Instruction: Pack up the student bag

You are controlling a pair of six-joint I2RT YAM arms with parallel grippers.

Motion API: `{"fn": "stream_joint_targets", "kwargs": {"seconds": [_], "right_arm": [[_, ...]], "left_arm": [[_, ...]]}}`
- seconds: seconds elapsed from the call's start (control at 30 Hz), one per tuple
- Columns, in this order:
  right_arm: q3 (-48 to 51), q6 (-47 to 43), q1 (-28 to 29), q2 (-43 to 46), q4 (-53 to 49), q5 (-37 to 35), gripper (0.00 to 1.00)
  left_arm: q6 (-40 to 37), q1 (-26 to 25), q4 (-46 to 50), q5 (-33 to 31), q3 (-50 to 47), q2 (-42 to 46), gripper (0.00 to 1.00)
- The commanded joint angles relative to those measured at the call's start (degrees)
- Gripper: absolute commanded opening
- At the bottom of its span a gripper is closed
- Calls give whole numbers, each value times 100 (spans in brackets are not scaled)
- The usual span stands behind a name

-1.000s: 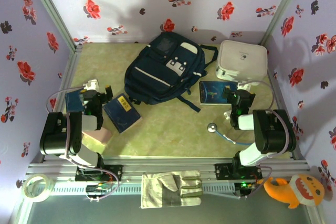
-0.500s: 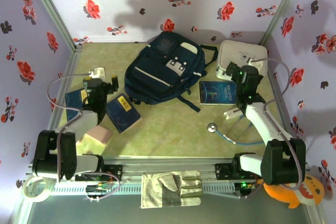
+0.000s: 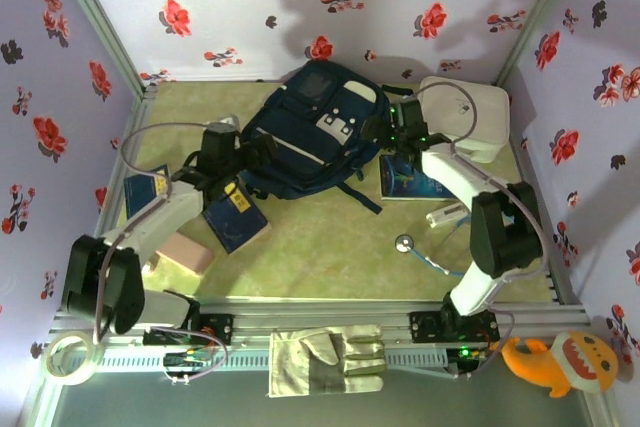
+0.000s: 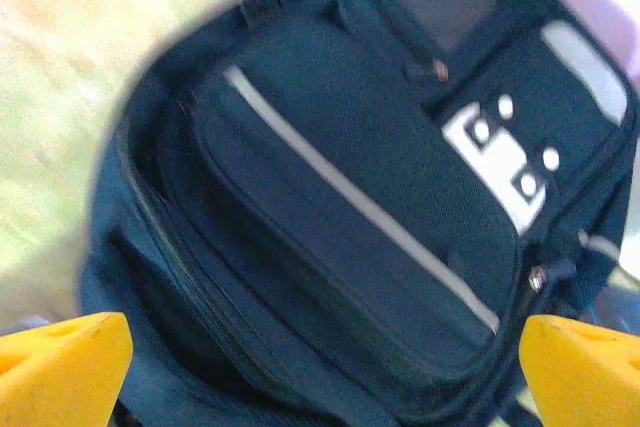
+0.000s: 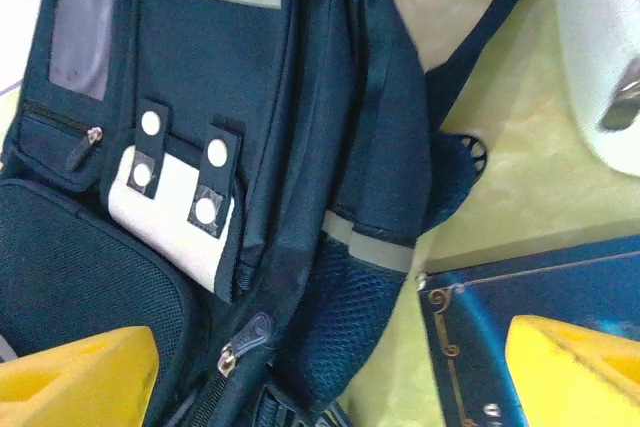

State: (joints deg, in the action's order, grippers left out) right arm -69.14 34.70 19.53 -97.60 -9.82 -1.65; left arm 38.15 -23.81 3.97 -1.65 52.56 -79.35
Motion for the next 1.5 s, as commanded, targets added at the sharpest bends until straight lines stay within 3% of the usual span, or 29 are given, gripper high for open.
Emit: {"fn": "stream_joint_targets", "kwargs": {"seconds": [0.0,0.2,0.47,0.8,0.87,1.0,1.2,1.47], "right_arm": [[-245,630,5,-343,-228,192,90],[-594,679,10,-1029,-146,433,87],[-1196,948,23,-1943,125,1330,62],[-617,1709,500,-1817,1037,1635,36],[-56,2297,690,-1602,1938,1559,34],[514,3069,935,-1304,2656,1285,37],[615,3492,956,-1055,2117,1014,50],[672,3836,969,-1334,2164,1277,48]], "left_arm": [[766,-142,257,469,123,-299,100],[1045,-187,215,936,372,-998,96],[895,-7,390,917,894,-1697,84],[235,668,787,821,1679,-2411,80],[38,753,1149,570,2041,-2644,80],[-223,910,1434,390,2502,-2989,80],[-302,1047,1527,339,2762,-2996,82],[-292,1055,1704,182,2182,-2217,86]]}}
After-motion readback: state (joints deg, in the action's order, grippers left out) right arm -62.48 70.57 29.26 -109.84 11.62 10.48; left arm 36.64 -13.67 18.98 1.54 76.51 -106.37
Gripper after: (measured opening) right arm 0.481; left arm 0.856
